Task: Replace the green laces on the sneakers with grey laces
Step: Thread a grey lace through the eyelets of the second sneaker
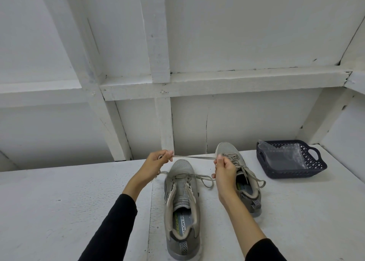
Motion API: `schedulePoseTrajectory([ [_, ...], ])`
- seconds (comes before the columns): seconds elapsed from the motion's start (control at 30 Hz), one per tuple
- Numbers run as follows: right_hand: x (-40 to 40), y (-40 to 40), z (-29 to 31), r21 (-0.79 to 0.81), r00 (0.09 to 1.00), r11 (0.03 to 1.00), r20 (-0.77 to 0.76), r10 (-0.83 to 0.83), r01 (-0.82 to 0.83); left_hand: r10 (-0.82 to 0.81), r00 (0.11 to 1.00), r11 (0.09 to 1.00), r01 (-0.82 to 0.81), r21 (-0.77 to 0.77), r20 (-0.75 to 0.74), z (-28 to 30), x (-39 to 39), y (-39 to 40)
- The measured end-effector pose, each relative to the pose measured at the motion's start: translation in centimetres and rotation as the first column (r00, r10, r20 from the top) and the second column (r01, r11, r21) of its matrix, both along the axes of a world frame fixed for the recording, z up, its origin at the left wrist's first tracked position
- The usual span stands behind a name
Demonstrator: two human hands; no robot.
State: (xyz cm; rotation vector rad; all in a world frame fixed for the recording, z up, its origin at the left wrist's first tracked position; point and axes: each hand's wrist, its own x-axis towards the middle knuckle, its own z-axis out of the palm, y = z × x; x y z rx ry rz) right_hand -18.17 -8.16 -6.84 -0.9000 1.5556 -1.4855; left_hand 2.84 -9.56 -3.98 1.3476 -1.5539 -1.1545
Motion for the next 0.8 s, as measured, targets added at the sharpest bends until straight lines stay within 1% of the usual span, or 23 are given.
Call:
schedulePoseTrajectory([
  [0.07,0.0,-0.2,-0.5,0.03,0.994,0.999,-0.107,-0.02,0.024,-0.017,1.0,1.0,0.017,0.009,0.008,-0.1,-0.2,0.0],
  [0.13,-0.2,-0.2,-0.7,0.081,0.972,0.997,-0.234,0.002,0.018,-0.056,0.997,0.998,0.056,0.006,0.053,-0.2,-0.2,-0.1],
  [0.2,-0.4,-0.2,-1.3,0.117,0.927,0.992,-0.366,0.082,-0.042,-0.079,0.992,0.997,0.08,-0.012,0.095,-0.2,-0.2,-0.3],
  [0.3,0.3,0.2,-1.6,0.144,0.842,0.973,-0.489,0.228,-0.181,-0.074,0.986,0.997,0.076,-0.009,0.149,-0.3,-0.8,-0.3],
  [0.37,1.2,0.6,-0.8,0.131,0.827,0.952,-0.472,0.305,-0.277,-0.089,0.98,0.996,0.092,-0.009,0.177,-0.5,-1.5,-0.1],
  [0.47,2.2,0.9,-0.2,0.115,0.832,0.883,-0.299,0.468,-0.456,-0.098,0.98,0.994,0.104,-0.028,0.172,-0.9,-2.2,0.0],
  [0.5,2.4,1.0,-0.1,0.12,0.826,0.865,-0.258,0.5,-0.486,-0.093,0.981,0.995,0.098,-0.025,0.169,-1.0,-2.3,-0.1],
  [0.63,2.1,1.0,0.0,0.094,0.816,0.84,-0.202,0.542,-0.535,-0.094,0.981,0.995,0.097,-0.012,0.169,-1.2,-2.3,0.0],
  [0.7,1.7,1.1,0.2,0.059,0.82,0.847,-0.219,0.528,-0.529,-0.068,0.984,0.997,0.073,-0.023,0.163,-1.0,-2.1,0.1],
  [0.73,1.5,1.1,0.2,0.045,0.839,0.865,-0.223,0.496,-0.499,-0.022,0.99,0.999,0.025,-0.024,0.137,-0.9,-2.3,0.1],
  [0.77,1.3,1.0,0.0,0.04,0.863,0.886,-0.213,0.459,-0.461,0.057,0.997,0.998,-0.058,0.0,0.052,-0.6,-2.5,0.2],
  [0.8,1.1,0.9,-0.2,0.034,0.885,0.906,-0.201,0.42,-0.422,0.17,0.979,0.984,-0.162,0.076,-0.11,-0.3,-2.8,0.1],
])
